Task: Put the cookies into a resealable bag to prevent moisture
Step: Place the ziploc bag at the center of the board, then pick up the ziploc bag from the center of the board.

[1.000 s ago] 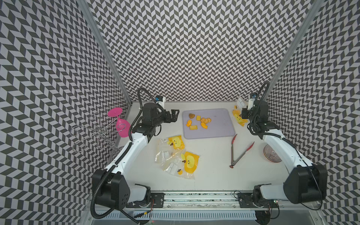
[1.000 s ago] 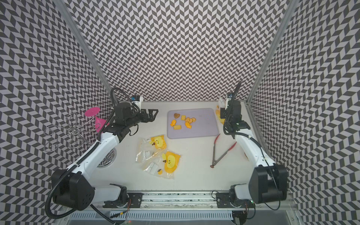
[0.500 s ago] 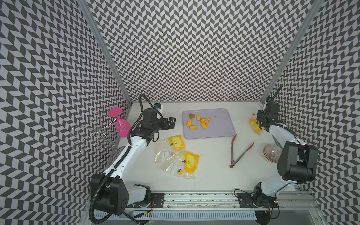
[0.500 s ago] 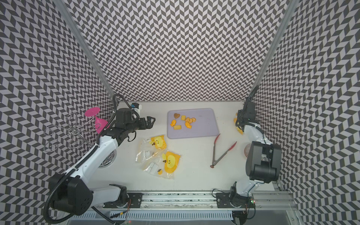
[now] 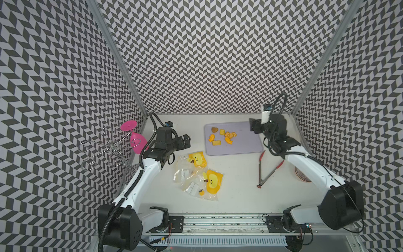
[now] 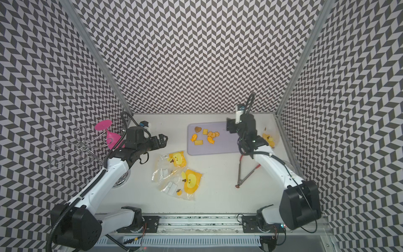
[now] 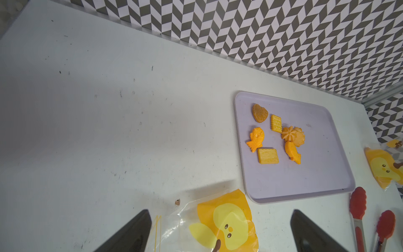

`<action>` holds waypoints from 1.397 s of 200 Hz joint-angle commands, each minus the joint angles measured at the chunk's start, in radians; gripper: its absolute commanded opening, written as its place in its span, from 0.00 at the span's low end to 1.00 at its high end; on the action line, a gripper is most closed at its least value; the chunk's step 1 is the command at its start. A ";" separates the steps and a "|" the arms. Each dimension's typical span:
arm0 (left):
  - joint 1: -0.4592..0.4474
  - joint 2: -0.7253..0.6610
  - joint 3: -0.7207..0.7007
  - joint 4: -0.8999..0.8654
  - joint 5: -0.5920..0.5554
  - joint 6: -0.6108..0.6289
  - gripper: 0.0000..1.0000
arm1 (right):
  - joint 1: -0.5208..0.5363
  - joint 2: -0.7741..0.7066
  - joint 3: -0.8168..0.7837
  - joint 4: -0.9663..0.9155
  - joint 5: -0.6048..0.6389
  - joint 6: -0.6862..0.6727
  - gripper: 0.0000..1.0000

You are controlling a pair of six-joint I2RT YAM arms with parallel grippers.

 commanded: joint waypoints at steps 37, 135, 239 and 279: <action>-0.001 -0.121 -0.099 -0.182 -0.020 -0.097 0.81 | 0.397 -0.031 -0.200 -0.065 -0.219 0.208 0.69; 0.003 -0.111 -0.134 -0.181 -0.015 -0.118 0.79 | 0.757 0.102 -0.244 -0.162 -0.032 0.110 1.00; 0.066 -0.094 -0.134 -0.162 0.021 -0.113 0.77 | 0.805 0.316 -0.178 -0.074 0.066 -0.025 0.98; 0.071 -0.107 -0.144 -0.161 0.039 -0.124 0.77 | 0.804 0.361 -0.189 -0.059 0.073 -0.016 0.85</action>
